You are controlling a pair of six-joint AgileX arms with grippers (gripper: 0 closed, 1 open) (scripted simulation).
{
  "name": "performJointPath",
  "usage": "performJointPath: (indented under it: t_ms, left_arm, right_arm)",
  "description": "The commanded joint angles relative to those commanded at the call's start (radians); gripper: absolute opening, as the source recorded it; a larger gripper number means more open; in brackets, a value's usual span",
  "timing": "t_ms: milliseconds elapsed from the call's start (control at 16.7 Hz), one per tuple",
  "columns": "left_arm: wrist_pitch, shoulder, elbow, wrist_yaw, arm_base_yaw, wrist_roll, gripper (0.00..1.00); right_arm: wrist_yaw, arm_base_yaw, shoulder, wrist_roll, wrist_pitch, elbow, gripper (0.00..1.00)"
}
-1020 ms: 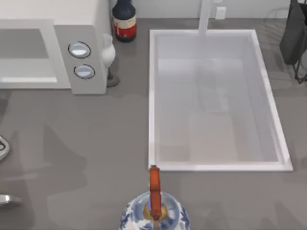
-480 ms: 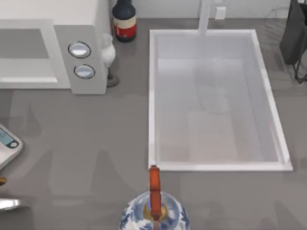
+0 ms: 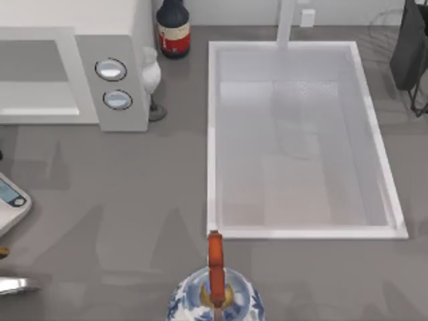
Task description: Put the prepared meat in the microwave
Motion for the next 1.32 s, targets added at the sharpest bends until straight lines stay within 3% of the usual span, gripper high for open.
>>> performJointPath:
  t_ms: [300,540,720,1320]
  left_arm:
    - [-0.078,-0.031,0.007,0.055,0.087,-0.011,1.0]
    - [-0.283,-0.038,0.01,0.098,0.214,-0.013,1.0]
    - [-0.425,-0.061,0.077,0.086,0.253,-0.008,1.0]
    - [-0.548,-0.205,0.343,-0.006,-0.004,-0.002,1.0]
  right_arm:
    - [0.0,0.0,0.0,0.0,0.0,0.0,1.0]
    - [0.0,0.0,0.0,0.0,0.0,0.0,1.0]
    - [0.0,0.0,0.0,0.0,0.0,0.0,1.0]
    - [0.0,0.0,0.0,0.0,0.0,0.0,1.0]
